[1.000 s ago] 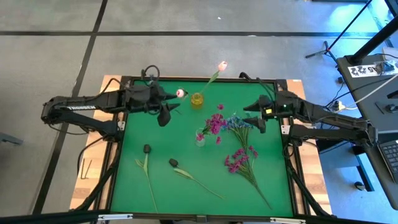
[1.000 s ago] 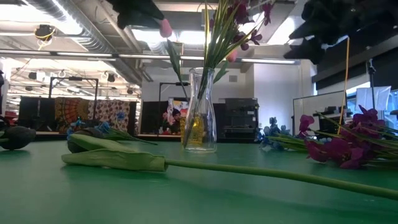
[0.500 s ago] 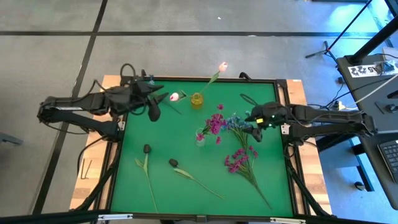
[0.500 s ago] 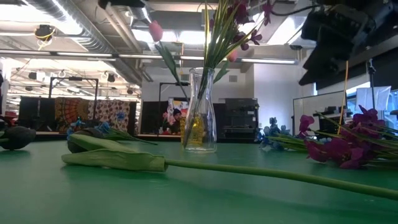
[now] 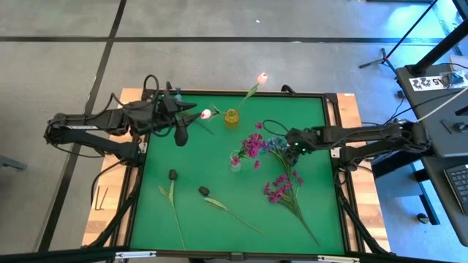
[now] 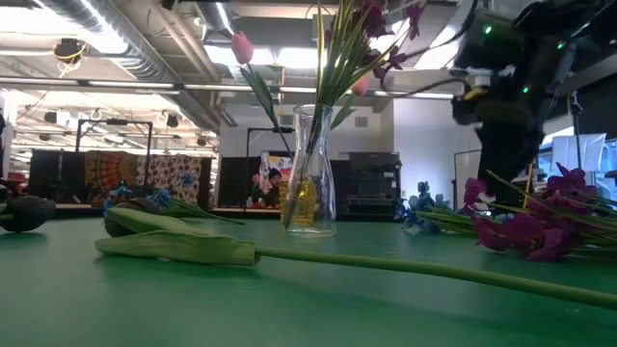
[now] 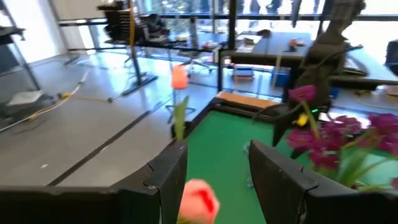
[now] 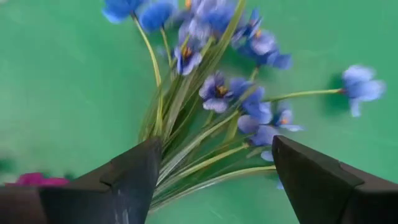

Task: Sort flowers into vase by color
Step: Put the right blue flowers into the yellow vase

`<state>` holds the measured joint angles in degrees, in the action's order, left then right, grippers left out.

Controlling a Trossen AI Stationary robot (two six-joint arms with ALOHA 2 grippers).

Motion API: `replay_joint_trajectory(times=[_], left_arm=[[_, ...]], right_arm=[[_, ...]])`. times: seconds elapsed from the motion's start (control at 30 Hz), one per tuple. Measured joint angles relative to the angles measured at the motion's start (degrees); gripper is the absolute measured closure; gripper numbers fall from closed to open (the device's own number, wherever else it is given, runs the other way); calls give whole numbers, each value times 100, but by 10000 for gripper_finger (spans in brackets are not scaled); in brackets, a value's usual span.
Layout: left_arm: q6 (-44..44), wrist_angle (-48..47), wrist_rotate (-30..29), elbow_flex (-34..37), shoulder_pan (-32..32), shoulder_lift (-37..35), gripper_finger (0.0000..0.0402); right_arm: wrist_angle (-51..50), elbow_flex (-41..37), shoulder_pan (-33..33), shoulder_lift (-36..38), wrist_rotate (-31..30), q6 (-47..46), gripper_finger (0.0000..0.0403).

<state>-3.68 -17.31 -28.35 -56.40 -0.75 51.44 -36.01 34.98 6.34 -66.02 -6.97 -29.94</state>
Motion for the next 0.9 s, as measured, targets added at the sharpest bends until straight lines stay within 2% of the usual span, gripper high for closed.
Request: replay_joint_trajectory(times=[0.2,0.37,0.5,0.73,0.9], left_arm=[[85,147,388,17,-2,6,235],[37,195,452,253,-2,40,235],[122,620,480,527,-4,35,235],[299,1325,1157,807,-202,26,235],[297,1591,1256,959,-366,26,235]], right_arm=[[386,0,-1,-602,192,-25,98],[750,0,-1,-848,205,-27,98],[892,0,-1,-1037,202,-26,98],[1012,0,-1,-1489,183,3,98],[1034,15,-1,-1591,144,21,98]])
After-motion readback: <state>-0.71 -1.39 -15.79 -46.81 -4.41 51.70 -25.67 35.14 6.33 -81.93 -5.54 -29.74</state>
